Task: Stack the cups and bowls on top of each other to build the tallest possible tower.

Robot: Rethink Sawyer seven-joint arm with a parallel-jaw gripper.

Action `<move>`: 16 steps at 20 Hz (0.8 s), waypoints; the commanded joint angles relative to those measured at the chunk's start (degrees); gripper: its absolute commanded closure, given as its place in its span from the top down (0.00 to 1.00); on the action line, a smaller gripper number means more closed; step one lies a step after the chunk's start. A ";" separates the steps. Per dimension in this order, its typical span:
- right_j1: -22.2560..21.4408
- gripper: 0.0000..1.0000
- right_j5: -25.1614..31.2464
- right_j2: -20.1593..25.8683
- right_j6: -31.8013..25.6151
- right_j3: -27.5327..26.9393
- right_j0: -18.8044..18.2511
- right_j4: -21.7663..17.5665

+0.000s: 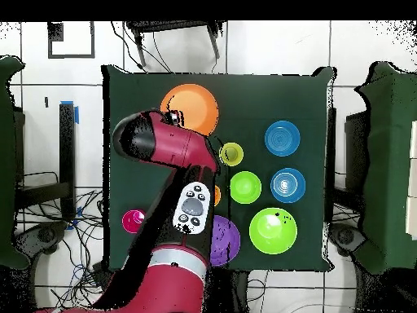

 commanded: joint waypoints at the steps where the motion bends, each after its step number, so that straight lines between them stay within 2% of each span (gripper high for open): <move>1: -2.85 1.00 1.15 1.73 13.99 5.59 -0.58 0.54; 5: -6.75 1.00 -2.25 3.71 17.13 15.88 -1.30 1.53; 8: -9.03 1.00 -0.53 2.68 20.87 22.04 -0.62 3.45; 10: -10.81 1.00 -0.73 1.81 22.02 24.99 -0.20 3.34; 13: -14.43 1.00 -7.63 5.56 21.07 31.31 -3.78 0.21; 16: -16.18 1.00 -10.63 7.60 21.28 36.16 -6.75 -2.82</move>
